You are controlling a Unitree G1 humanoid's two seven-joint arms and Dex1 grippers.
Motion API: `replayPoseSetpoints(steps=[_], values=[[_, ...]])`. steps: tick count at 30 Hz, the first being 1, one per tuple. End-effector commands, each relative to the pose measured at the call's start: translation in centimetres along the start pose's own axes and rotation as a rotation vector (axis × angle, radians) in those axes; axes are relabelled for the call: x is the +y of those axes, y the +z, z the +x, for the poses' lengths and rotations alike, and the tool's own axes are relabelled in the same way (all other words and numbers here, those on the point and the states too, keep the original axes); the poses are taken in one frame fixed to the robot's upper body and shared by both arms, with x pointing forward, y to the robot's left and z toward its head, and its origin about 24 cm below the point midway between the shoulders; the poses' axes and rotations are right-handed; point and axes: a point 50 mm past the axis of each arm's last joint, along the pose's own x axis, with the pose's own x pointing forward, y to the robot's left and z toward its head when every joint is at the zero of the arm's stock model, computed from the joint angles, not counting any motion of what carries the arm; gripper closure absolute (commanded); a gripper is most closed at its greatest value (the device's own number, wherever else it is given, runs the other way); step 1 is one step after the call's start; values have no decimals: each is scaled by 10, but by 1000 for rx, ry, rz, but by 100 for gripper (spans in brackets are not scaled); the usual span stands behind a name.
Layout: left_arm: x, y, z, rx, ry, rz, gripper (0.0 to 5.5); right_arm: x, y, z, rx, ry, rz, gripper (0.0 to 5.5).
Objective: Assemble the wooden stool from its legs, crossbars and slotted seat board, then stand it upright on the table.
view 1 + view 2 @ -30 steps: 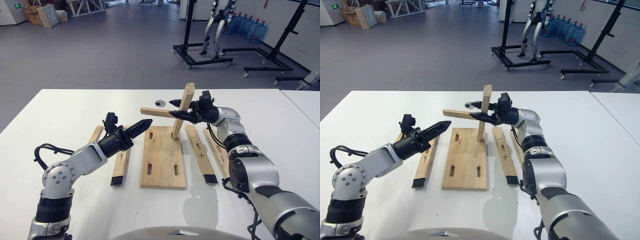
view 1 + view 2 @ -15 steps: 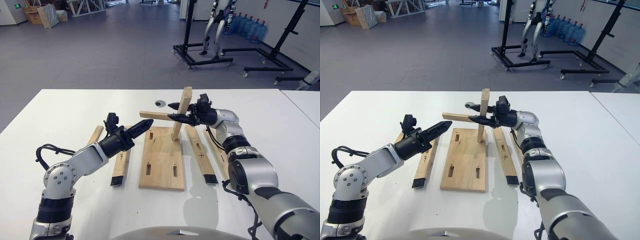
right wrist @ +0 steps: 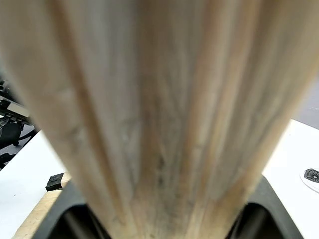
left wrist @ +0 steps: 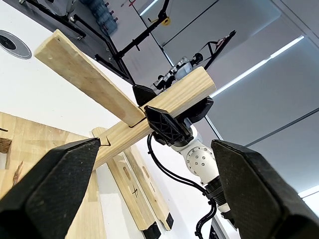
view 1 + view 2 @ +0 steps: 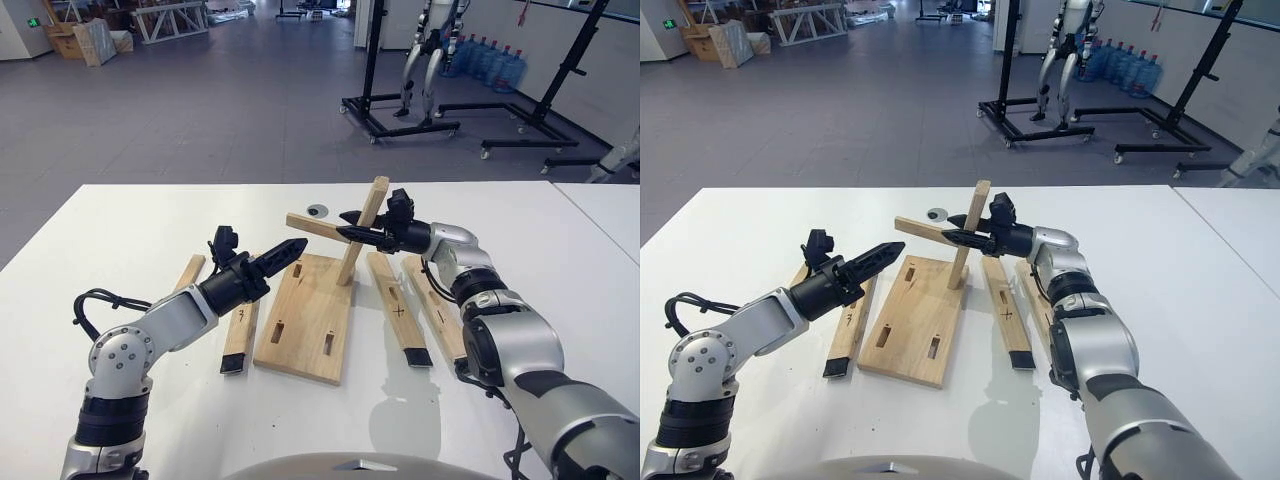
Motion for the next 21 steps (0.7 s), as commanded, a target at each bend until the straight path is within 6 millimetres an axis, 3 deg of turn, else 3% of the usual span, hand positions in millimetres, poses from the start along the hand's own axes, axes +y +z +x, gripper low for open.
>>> replayPoseSetpoints(steps=[1, 9, 12, 21], values=[[1, -4, 1, 13, 13, 6, 141, 26, -95, -4, 364, -33, 269, 344], [1, -5, 3, 13, 9, 4, 141, 23, -89, -2, 297, -62, 297, 344], [1, -6, 3, 13, 9, 3, 141, 21, -83, -1, 247, -74, 298, 268], [1, -7, 3, 21, 11, 7, 141, 9, -51, 0, 80, -108, 283, 110]])
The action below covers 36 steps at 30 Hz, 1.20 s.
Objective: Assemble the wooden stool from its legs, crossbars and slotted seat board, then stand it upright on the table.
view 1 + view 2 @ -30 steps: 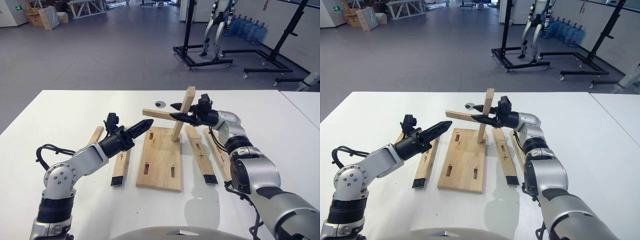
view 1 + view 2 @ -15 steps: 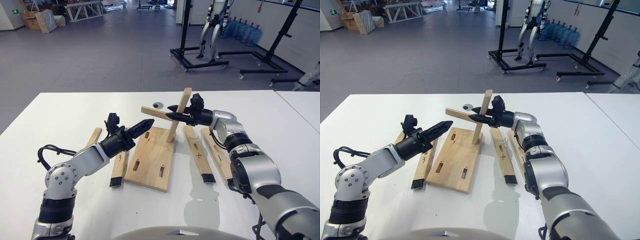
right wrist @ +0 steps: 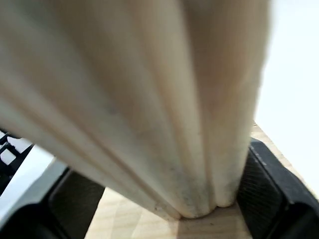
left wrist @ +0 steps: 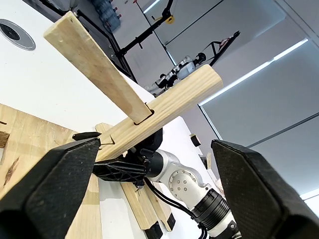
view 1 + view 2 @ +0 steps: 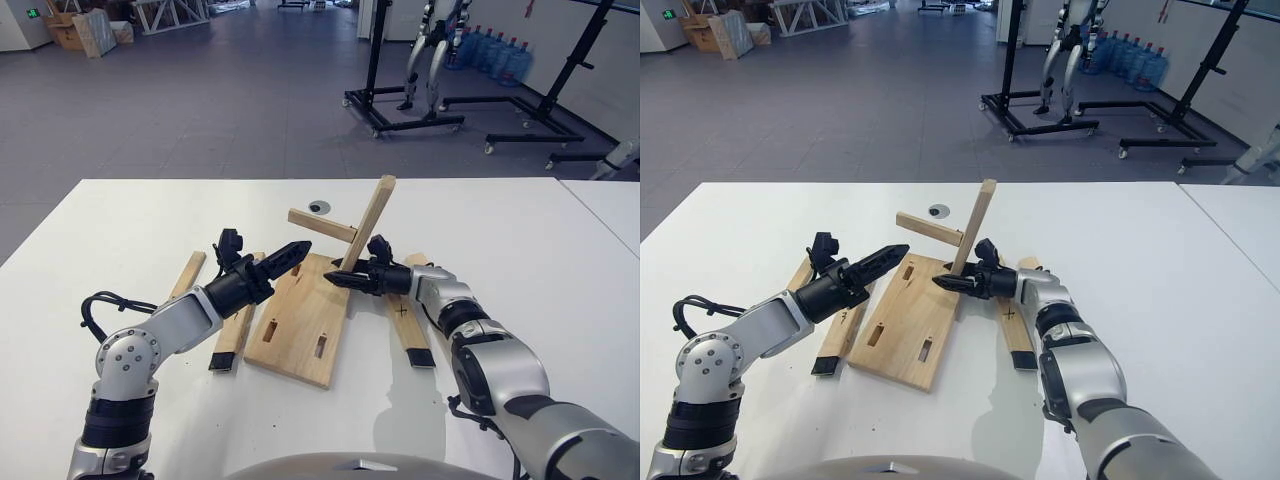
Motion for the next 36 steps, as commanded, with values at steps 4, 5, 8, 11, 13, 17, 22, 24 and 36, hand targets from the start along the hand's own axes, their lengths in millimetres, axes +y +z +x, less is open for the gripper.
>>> replayPoseSetpoints(steps=[4, 5, 8, 11, 13, 17, 22, 24, 36], values=[[0, 0, -1, 13, 14, 20, 141, -2, 37, -10, -30, -4, -70, 110], [0, 0, -1, 12, 14, 21, 141, -2, 41, -12, -21, -8, -86, 110], [-1, 4, 0, 2, 10, 28, 141, -5, 49, -25, 44, -36, -122, 110], [0, 11, -1, -21, 15, 41, 141, -3, 53, -39, 77, -13, -106, 110], [1, 14, -1, -24, 15, 48, 141, -4, 55, -46, 74, -29, -108, 110], [4, 22, -1, -30, 41, 95, 141, -1, 74, -57, 10, -53, -117, 110], [3, 58, -16, -28, 177, 426, 141, 14, 89, -87, -22, -60, -152, 110], [-3, 75, -24, 3, 232, 624, 141, 24, 86, -102, -34, -97, -176, 110], [34, 32, -42, 555, 321, 1379, 141, 58, 72, -114, -189, -650, -304, 110]])
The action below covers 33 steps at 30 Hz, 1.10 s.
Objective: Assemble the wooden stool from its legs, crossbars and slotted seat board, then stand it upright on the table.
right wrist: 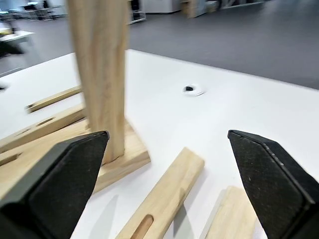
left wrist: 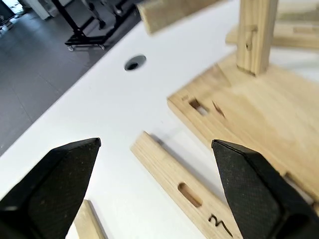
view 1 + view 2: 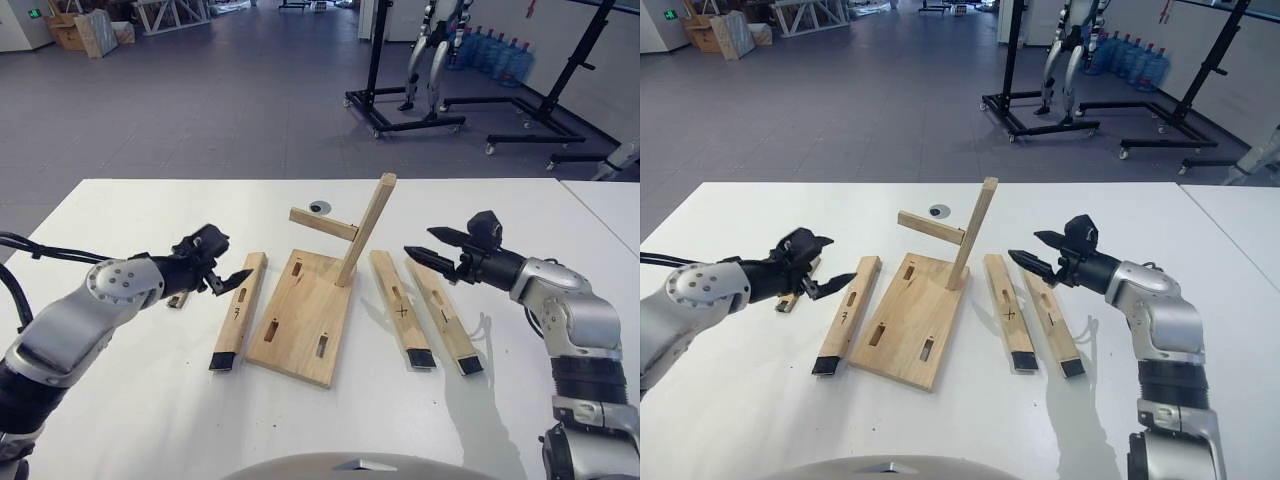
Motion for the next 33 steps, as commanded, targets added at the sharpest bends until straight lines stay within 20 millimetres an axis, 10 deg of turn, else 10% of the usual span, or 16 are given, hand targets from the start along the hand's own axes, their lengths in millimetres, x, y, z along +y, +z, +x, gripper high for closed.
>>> replayPoseSetpoints(steps=[1, 11, 22, 28, 33], values=[[-19, -21, 9, 75, -59, 77, 141, 4, 18, 6, -99, -158, 24, 110], [-51, -60, 20, 197, -147, 198, 141, -20, 50, 7, -197, -416, 117, 110], [-84, -32, 27, 90, -214, 172, 141, -27, 41, 9, -146, -473, 91, 110], [-72, -29, 29, 108, -139, 162, 141, -28, 38, 7, -121, -502, 87, 110], [-23, -16, 4, 97, 3, 73, 141, -24, 29, -13, 40, -535, 63, 110]])
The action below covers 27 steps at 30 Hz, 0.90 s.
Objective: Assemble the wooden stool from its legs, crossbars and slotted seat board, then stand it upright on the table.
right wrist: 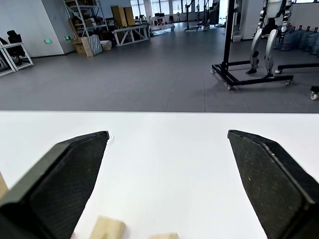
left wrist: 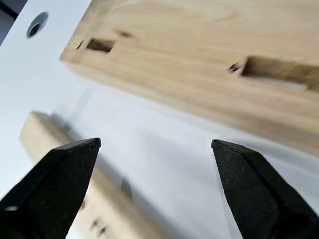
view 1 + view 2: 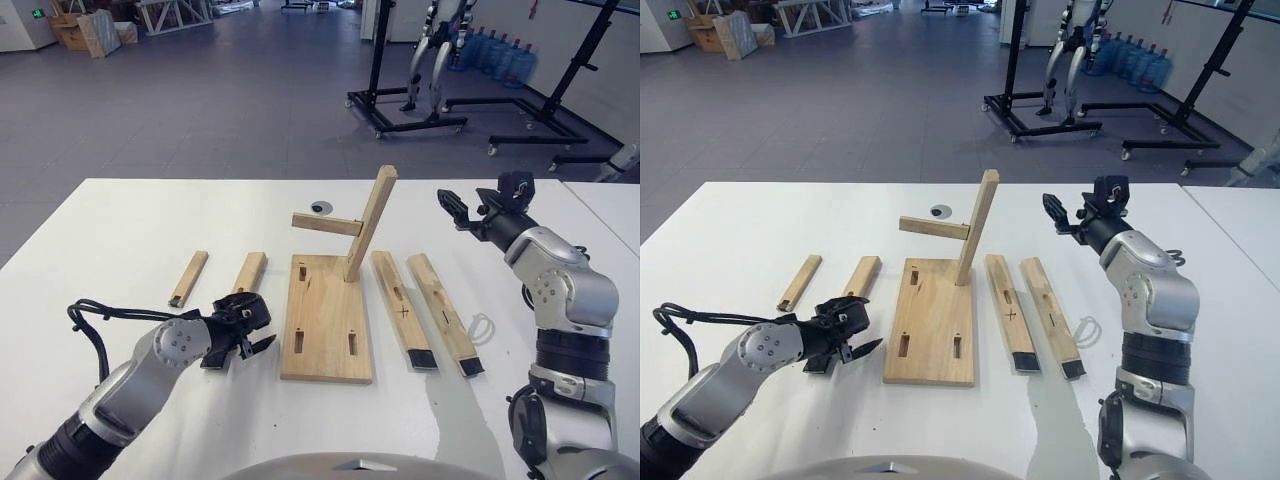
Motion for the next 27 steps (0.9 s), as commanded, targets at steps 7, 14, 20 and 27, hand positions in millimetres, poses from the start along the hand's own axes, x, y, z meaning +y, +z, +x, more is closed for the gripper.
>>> replayPoseSetpoints(steps=[7, 14, 20, 27], values=[[93, 40, -63, -364, 314, -407, 141, 19, -48, -42, 479, -32, -77, 110], [103, 29, -66, -432, 520, -657, 141, 30, -69, -57, 632, -48, -115, 110], [100, 13, -68, -382, 581, -726, 141, 45, -100, -71, 742, -16, -133, 110], [99, 3, -67, -343, 612, -753, 141, 30, -122, -83, 819, -118, -173, 110]])
